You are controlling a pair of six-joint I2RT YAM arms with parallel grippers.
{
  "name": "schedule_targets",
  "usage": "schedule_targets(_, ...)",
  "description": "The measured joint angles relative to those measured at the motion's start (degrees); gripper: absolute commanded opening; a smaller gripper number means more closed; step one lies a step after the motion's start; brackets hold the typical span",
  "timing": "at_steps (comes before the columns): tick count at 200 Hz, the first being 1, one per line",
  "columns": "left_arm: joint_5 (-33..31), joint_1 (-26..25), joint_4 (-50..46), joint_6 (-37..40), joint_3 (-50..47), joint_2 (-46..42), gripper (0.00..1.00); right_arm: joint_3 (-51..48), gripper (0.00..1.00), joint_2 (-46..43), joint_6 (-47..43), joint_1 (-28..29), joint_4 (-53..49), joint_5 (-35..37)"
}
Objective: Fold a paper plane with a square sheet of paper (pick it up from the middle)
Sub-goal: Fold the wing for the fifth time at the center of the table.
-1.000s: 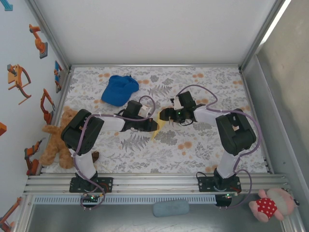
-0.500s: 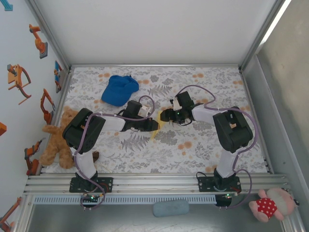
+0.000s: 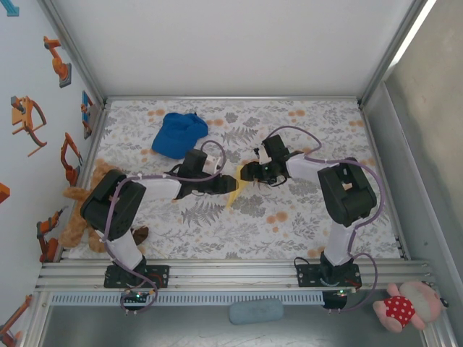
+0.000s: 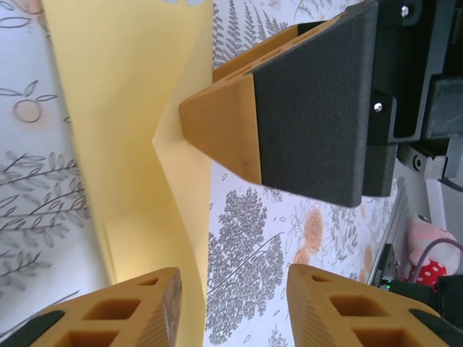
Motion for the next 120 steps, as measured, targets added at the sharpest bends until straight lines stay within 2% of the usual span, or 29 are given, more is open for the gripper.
schedule_targets(33, -6.8, -1.9, -2.2, -0.4, -1.6, -2.9, 0.61, 0.6, 0.65, 0.3, 0.2, 0.0, -0.8, 0.1)
schedule_targets(56, -11.2, -4.5, -4.5, 0.2, -1.4, -3.8, 0.65, 1.0, 0.65, 0.5, 0.2, 0.0, -1.4, 0.2)
schedule_targets(90, -16.0, -7.0, -9.6, 1.5, 0.9, -3.1, 0.67, 1.4, 0.64, 0.7, 0.5, 0.0, -1.9, 0.2)
schedule_targets(120, -17.7, -7.3, -11.1, 2.3, 3.3, -1.1, 0.66, 1.7, 0.64, 0.9, 0.9, 0.0, -2.3, 0.4)
